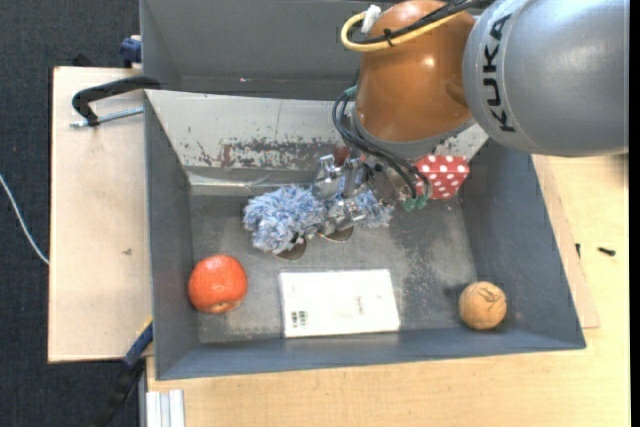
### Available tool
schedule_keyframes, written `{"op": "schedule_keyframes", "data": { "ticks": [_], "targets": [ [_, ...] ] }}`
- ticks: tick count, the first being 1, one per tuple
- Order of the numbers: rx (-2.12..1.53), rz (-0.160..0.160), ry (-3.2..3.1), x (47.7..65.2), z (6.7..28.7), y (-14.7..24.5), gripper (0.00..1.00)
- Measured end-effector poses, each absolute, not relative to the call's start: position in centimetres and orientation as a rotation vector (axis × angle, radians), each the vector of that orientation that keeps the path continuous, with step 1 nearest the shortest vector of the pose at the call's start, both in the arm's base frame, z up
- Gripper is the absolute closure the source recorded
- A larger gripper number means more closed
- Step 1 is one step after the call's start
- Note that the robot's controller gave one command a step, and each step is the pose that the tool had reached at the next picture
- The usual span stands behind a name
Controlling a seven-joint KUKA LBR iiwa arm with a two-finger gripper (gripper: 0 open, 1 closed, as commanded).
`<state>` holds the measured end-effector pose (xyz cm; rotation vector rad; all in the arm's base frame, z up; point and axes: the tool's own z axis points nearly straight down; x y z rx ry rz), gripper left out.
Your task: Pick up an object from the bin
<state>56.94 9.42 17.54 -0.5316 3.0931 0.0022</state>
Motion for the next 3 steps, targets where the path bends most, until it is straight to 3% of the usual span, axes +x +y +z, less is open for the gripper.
{"op": "schedule_keyframes", "data": {
  "ticks": [1, 2, 3],
  "targets": [
    [-0.532, 0.002, 3.093, 56.9, 17.5, 9.4, 1.00],
    [-0.544, 0.004, 3.084, 57.7, 13.8, 6.4, 1.00],
    [-0.531, -0.005, 3.111, 57.4, 10.9, 4.1, 1.00]
  ]
}}
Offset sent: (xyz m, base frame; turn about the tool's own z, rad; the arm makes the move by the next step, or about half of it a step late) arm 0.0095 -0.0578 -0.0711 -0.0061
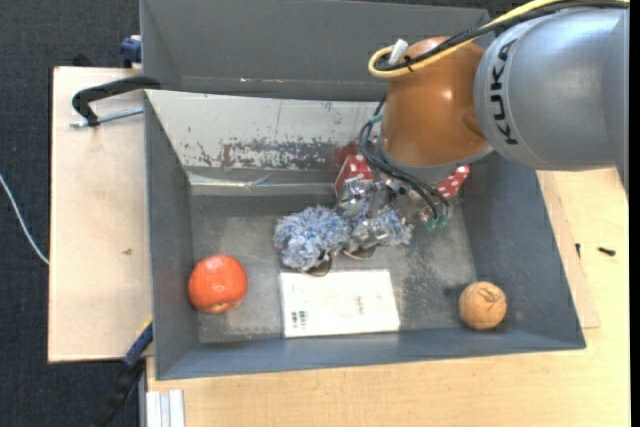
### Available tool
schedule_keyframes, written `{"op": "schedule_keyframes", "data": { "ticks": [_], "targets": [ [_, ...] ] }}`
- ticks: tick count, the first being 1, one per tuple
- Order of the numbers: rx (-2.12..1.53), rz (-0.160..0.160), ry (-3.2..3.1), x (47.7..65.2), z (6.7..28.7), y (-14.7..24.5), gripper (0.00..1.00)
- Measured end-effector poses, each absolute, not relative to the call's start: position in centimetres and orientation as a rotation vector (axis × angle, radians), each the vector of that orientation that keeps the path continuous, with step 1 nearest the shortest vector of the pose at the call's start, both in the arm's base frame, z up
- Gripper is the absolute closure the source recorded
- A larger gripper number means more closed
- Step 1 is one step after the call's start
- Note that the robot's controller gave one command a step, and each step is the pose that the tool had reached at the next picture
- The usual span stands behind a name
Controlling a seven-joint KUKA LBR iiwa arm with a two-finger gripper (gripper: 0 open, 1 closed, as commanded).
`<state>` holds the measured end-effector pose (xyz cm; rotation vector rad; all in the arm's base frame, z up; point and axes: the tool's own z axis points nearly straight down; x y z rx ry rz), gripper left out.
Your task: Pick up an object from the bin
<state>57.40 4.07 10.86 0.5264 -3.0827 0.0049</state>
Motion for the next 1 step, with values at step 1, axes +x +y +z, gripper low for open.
{"op": "schedule_keyframes", "data": {
  "ticks": [1],
  "targets": [
    [0.615, -0.002, -3.086, 55.39, 22.42, 9.64, 1.00]
  ]
}}
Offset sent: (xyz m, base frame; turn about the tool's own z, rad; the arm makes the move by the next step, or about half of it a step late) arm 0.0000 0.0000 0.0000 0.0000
